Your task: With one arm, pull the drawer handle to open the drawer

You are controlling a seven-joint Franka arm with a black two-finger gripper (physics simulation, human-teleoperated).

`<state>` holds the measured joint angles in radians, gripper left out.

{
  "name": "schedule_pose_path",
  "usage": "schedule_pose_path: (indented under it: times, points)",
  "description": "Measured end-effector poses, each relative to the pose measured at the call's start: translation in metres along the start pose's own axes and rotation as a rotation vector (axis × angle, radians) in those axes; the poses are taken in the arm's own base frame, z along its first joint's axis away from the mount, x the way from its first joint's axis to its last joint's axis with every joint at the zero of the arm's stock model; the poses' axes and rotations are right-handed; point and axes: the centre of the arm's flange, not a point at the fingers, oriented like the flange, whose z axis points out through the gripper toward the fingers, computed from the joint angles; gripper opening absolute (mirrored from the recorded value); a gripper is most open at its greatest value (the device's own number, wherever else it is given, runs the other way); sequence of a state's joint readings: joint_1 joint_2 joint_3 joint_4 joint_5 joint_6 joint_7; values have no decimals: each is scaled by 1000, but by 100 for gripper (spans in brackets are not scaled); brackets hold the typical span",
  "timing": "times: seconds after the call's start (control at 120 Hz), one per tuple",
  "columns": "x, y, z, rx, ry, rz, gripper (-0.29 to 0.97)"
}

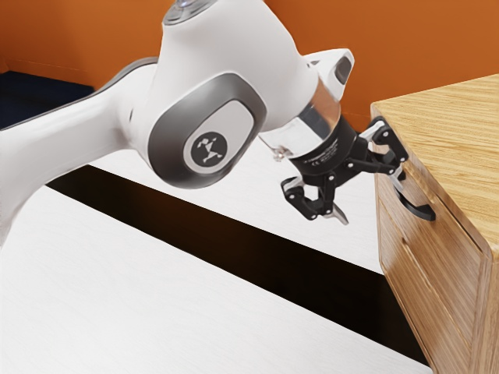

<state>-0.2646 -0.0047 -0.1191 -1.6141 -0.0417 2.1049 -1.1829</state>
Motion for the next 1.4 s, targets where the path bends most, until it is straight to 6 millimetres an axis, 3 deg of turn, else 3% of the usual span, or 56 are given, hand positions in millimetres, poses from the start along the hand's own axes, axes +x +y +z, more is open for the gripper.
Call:
schedule_pose_path:
  times: [0.275,0.558,1.042,1.4]
  points:
    - [5,1,-2,-24,8,-14,52]
    - [8,3,10,-32,7,-22,51]
    - [-15,6,10,18,-22,14,44]
    - [-12,-6,5,96,-35,18,44]
